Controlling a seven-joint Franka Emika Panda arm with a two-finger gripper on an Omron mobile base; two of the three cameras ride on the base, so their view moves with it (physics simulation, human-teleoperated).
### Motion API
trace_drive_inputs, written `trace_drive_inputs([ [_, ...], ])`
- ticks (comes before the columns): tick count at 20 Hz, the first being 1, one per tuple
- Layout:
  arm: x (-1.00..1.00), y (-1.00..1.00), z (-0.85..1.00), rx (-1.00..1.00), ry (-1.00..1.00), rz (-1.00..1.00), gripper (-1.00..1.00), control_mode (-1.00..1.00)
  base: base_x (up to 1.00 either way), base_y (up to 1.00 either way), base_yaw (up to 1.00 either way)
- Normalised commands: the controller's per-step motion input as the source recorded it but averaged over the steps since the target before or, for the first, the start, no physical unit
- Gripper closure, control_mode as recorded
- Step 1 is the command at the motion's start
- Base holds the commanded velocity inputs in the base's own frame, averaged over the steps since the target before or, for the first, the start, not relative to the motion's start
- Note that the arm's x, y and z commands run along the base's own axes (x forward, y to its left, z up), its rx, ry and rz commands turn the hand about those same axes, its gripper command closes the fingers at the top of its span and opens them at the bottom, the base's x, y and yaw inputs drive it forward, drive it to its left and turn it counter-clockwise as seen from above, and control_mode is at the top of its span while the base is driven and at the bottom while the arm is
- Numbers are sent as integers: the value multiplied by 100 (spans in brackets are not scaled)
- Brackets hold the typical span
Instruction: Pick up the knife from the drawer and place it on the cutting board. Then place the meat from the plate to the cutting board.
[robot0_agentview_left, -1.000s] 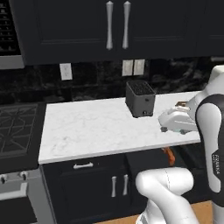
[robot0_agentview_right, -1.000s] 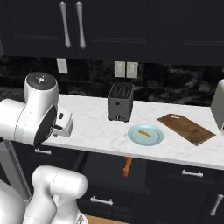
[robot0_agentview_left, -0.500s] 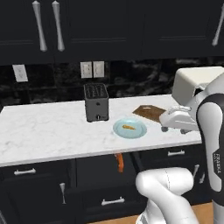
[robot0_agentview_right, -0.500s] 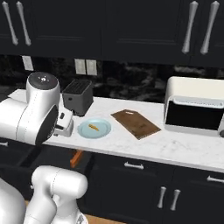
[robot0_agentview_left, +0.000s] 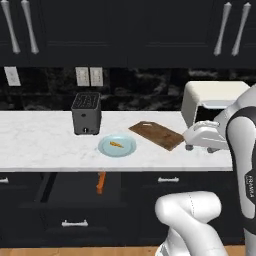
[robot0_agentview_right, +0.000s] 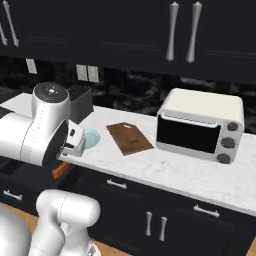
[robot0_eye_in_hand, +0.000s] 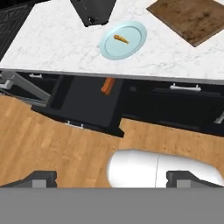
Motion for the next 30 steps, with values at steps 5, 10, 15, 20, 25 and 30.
trace_drive_inputs([
  [5,0,0,0,0,0,0,-100,100,15,-41,52],
  [10,0,0,0,0,0,0,-100,100,31,-23,40],
  [15,0,0,0,0,0,0,-100,100,26,-41,16],
  [20,0,0,0,0,0,0,-100,100,40,-37,10],
  [25,0,0,0,0,0,0,-100,100,34,-29,4],
  [30,0,0,0,0,0,0,-100,100,-2,0,0],
])
